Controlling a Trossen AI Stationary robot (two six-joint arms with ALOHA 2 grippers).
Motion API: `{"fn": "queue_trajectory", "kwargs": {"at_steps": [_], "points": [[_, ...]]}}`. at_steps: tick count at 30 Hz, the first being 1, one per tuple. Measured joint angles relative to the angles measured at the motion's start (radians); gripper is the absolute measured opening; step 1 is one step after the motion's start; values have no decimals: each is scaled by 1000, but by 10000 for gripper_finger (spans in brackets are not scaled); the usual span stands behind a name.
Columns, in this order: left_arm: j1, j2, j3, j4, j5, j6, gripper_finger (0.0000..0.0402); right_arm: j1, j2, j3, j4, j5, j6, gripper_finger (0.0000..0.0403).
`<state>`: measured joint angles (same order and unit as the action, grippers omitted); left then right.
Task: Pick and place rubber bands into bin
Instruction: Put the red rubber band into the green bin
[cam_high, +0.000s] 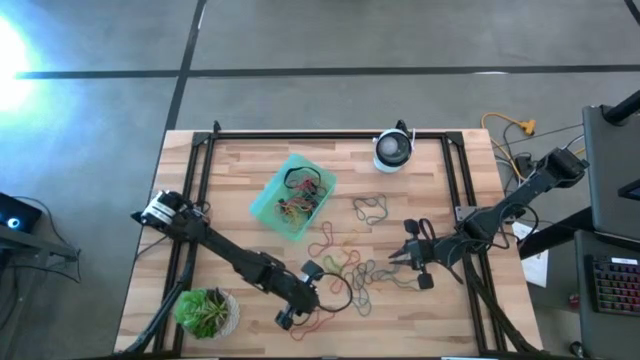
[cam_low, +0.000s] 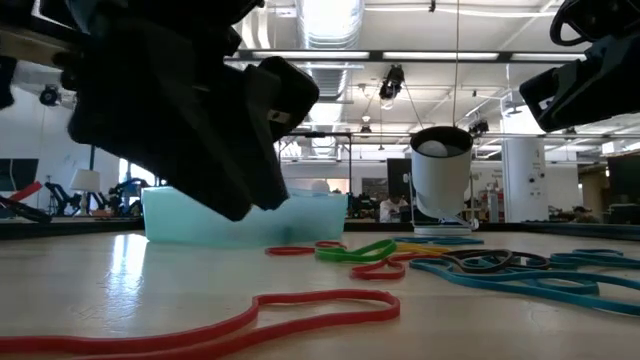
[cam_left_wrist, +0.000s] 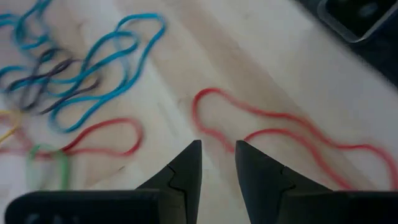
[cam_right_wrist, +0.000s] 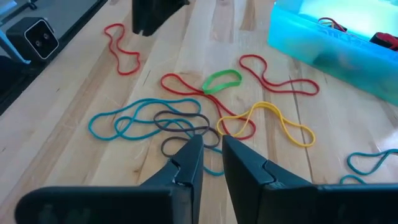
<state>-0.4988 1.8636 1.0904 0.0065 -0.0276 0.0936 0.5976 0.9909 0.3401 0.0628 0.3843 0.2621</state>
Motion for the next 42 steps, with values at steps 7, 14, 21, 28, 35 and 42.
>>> {"fn": "queue_trajectory", "kwargs": {"at_steps": [7, 14, 21, 28, 35, 42], "points": [[0, 26, 2, 13, 81, -9, 82, 0, 0, -1, -1, 0, 2, 54], [4, 49, 11, 13, 88, -9, 82, 0, 0, -2, 0, 0, 11, 54], [11, 52, 14, 31, 110, -9, 82, 0, 0, -2, 0, 0, 11, 54], [15, 52, 13, 45, 113, 23, 82, 0, 0, -2, 0, 0, 11, 54], [21, 131, 32, 82, 164, 42, 82, 0, 0, -2, -1, 0, 14, 54], [35, 153, 40, 93, 171, 41, 82, 0, 0, -2, -5, 0, 15, 54]]}}
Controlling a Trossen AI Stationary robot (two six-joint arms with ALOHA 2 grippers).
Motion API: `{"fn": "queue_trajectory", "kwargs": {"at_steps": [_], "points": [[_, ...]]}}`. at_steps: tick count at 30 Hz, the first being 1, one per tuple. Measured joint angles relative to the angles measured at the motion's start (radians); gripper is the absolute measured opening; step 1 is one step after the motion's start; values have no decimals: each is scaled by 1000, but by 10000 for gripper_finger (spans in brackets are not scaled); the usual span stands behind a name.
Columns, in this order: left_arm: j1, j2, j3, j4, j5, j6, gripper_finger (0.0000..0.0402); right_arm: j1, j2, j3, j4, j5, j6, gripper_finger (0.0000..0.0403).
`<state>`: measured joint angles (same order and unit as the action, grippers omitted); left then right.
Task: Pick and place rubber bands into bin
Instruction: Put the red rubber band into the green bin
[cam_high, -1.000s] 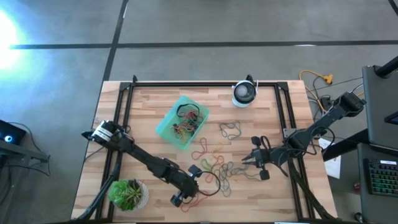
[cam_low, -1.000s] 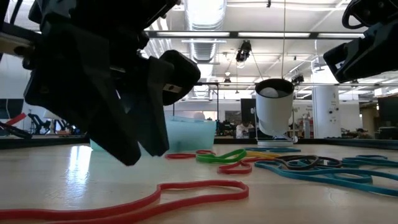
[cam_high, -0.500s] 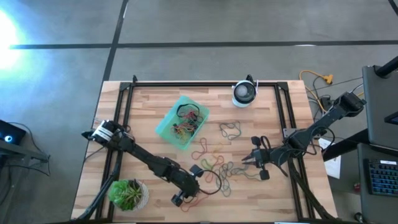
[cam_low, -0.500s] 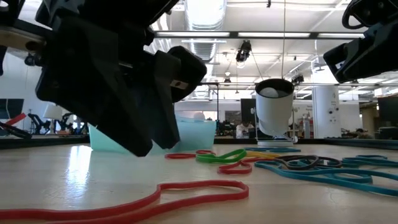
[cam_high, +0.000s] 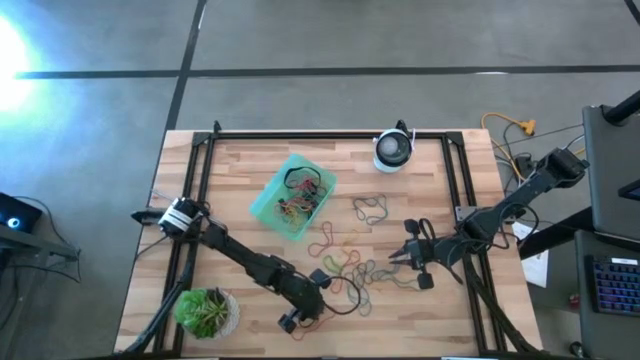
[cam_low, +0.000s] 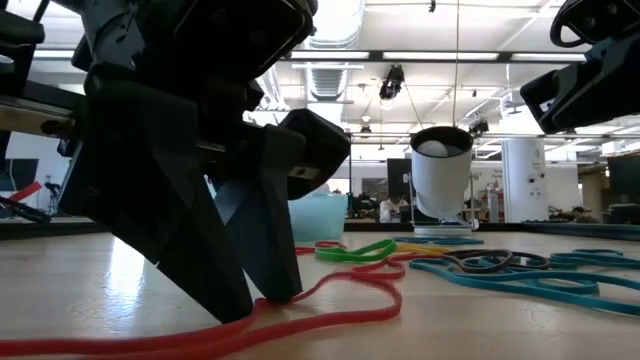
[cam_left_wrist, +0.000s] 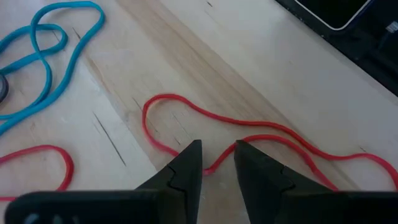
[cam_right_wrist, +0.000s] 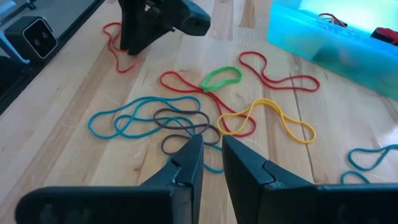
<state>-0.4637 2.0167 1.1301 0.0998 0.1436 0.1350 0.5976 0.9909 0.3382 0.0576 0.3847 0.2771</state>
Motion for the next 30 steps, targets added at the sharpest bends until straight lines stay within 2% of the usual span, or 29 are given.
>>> {"fn": "queue_trajectory", "kwargs": {"at_steps": [3, 7, 11, 23, 26, 30], "points": [[5, 0, 0, -2, 1, 1, 72, 0, 0, 0, 0, 0, 0, 54], [10, 1, -6, -3, 1, 9, 24, 0, 0, 0, 0, 0, 1, 54], [11, 1, -13, -6, -54, 37, 5, 0, 0, 0, 0, 0, 4, 54], [18, -50, -23, -80, -428, 87, 0, 0, 0, 0, 0, 0, 4, 54], [22, -61, -26, -105, -438, 61, 0, 0, 0, -1, 0, 0, 4, 54], [24, -63, -25, -95, -382, 29, 0, 0, 0, -2, 0, 0, 3, 54]]}}
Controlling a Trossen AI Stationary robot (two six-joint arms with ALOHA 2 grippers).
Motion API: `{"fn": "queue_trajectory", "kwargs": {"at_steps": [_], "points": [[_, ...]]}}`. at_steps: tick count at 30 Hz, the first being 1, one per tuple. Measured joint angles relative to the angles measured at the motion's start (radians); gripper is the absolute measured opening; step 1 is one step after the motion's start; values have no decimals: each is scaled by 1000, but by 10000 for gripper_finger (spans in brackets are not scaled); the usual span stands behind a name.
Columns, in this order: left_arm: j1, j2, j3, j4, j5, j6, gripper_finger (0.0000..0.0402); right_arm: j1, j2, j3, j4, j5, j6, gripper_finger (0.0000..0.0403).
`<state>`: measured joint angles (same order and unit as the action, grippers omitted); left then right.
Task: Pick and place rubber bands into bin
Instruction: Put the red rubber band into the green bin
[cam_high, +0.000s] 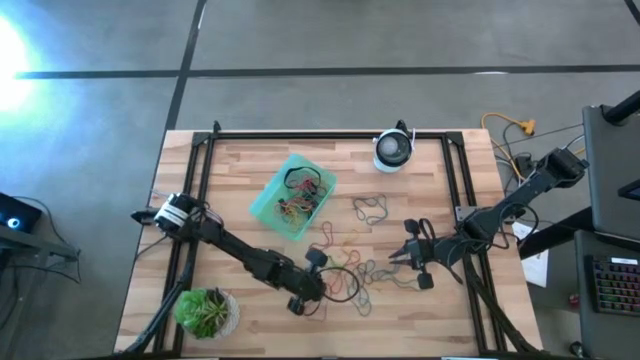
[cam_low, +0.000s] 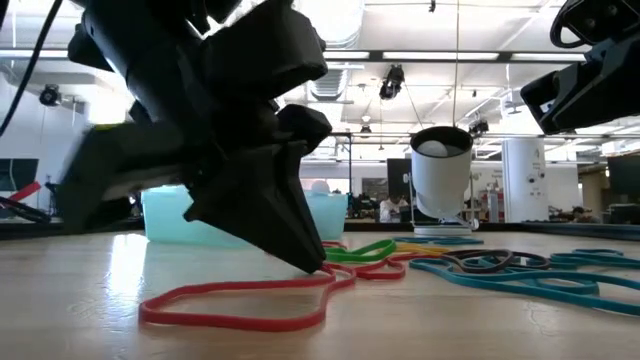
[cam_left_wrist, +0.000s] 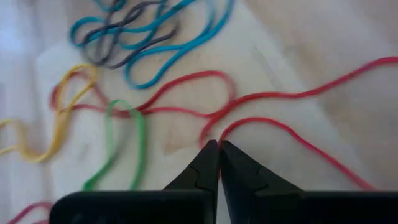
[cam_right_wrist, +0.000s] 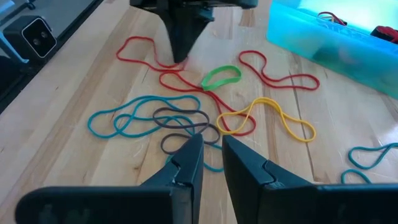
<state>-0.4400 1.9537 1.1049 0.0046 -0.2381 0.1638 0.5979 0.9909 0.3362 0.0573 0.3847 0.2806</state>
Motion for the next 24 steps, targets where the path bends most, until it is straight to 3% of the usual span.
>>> {"fn": "queue_trajectory", "kwargs": {"at_steps": [7, 18, 24], "points": [[16, 1, 0, 7, 65, -27, 9, 0, 0, -1, 0, 0, 0, 54], [51, 0, 0, -1, 88, -96, 109, 0, 0, -2, 0, 0, 0, 54], [99, 3, -13, -5, 203, -180, 139, 0, 0, -2, 0, 0, 0, 54]]}}
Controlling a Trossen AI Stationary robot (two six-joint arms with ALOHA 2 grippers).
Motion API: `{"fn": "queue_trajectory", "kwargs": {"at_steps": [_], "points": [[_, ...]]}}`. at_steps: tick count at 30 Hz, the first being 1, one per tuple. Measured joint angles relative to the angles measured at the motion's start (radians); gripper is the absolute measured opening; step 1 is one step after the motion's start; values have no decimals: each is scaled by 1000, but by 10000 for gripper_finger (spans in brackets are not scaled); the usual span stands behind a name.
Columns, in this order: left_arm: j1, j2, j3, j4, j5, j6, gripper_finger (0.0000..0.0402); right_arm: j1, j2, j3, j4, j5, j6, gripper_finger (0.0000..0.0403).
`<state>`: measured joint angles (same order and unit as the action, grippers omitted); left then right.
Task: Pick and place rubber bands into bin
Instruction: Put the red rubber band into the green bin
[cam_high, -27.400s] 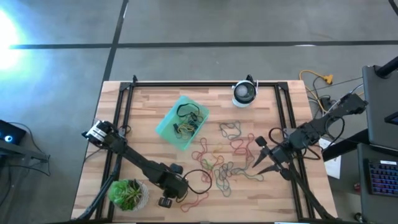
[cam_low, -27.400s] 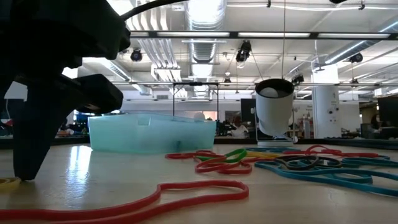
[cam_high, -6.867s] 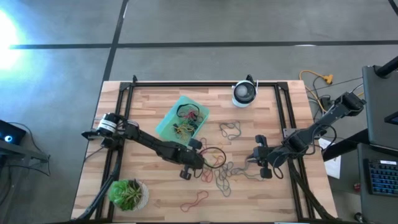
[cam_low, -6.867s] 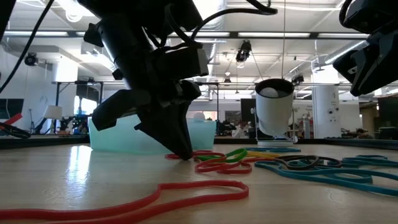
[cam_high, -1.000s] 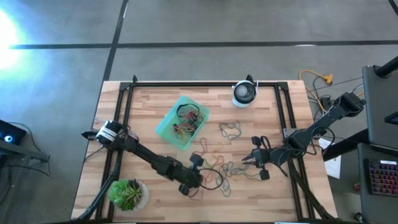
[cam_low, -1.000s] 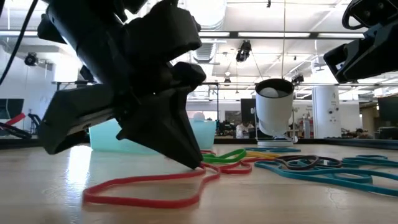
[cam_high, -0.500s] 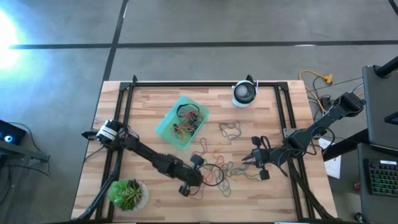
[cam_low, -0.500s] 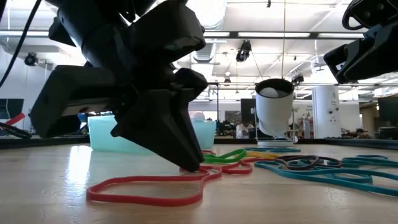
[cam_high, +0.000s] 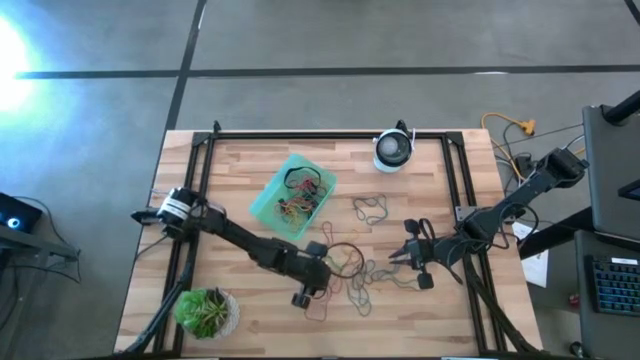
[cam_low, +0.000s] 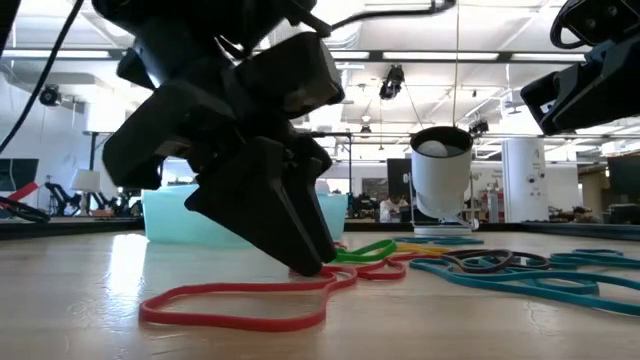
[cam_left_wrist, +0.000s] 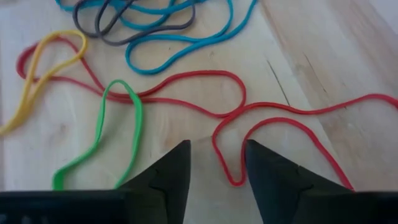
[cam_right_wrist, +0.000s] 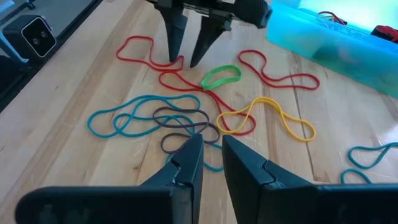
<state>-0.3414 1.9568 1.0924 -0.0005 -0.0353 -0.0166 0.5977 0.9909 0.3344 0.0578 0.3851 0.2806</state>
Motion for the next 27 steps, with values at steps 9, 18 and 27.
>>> {"fn": "queue_trajectory", "kwargs": {"at_steps": [9, 18, 27], "points": [[21, 15, 1, -15, 90, -8, 135, 0, 0, -2, 0, 0, 0, 54], [23, 17, 4, -70, 146, -49, 41, 0, 0, -2, 0, 0, 0, 54], [17, 17, 6, -77, 110, 57, 1, 0, 0, -2, 0, 0, 0, 54]]}}
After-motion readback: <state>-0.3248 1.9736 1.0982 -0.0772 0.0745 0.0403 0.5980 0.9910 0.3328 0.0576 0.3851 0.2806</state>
